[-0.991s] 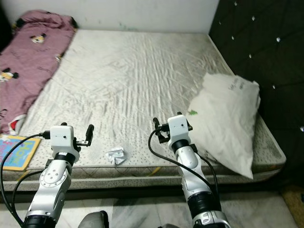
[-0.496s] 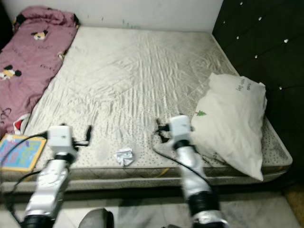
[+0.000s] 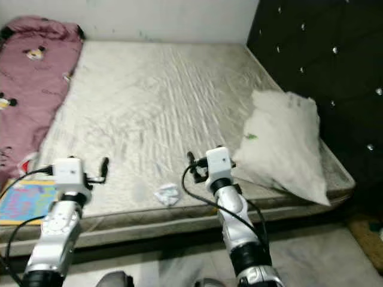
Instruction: Clean up the room
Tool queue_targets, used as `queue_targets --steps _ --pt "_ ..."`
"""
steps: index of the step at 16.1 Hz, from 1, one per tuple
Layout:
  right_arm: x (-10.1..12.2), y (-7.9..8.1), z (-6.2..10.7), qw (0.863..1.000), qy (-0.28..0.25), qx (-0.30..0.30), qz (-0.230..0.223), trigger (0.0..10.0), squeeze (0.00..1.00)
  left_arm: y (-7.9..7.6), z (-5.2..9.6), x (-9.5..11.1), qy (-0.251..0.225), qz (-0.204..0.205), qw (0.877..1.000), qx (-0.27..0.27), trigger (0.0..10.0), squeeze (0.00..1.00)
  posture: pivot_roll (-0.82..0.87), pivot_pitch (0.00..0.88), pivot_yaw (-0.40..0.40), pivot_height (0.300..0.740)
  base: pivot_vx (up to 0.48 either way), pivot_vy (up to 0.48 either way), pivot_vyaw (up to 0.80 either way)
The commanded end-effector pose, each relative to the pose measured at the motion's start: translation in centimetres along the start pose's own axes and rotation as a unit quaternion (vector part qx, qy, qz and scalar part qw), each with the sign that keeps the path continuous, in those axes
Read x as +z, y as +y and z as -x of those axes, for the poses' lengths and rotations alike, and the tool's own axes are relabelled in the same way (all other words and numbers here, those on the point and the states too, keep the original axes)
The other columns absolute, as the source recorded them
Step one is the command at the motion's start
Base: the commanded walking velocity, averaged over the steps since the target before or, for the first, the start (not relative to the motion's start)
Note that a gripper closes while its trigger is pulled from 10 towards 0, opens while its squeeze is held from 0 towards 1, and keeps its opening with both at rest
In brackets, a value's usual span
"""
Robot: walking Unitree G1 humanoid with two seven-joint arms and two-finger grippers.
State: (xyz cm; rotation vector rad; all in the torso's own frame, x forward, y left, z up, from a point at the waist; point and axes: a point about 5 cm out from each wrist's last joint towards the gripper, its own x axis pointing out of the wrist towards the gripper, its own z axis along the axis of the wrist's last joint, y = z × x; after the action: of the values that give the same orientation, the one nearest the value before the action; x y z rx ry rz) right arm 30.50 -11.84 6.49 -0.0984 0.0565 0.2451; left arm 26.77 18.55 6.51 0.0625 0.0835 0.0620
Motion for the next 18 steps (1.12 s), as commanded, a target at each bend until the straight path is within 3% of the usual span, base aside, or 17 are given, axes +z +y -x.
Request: queue_targets --steps 1,6,18 --pt "-0.1 -1.19 0.2 1.0 0.003 -0.013 0.005 10.0 0.0 -0.95 0.01 0.13 -0.005 0.009 1.0 -0.013 10.0 0.0 0.06 0.045 -0.071 0.74 0.0 0.0 0.0" --pt "-0.08 -1.16 0.17 1.0 0.003 -0.011 0.006 10.0 0.0 -1.07 0.05 0.33 -0.012 0.016 1.0 -0.021 10.0 0.0 0.06 0.044 -0.072 0.74 0.0 0.0 0.0" --pt "-0.05 -1.16 0.11 1.0 0.003 -0.01 0.007 10.0 0.0 -1.24 -0.02 0.31 -0.011 0.018 0.999 -0.03 10.0 0.0 0.05 0.054 -0.071 0.74 0.274 0.0 0.0"
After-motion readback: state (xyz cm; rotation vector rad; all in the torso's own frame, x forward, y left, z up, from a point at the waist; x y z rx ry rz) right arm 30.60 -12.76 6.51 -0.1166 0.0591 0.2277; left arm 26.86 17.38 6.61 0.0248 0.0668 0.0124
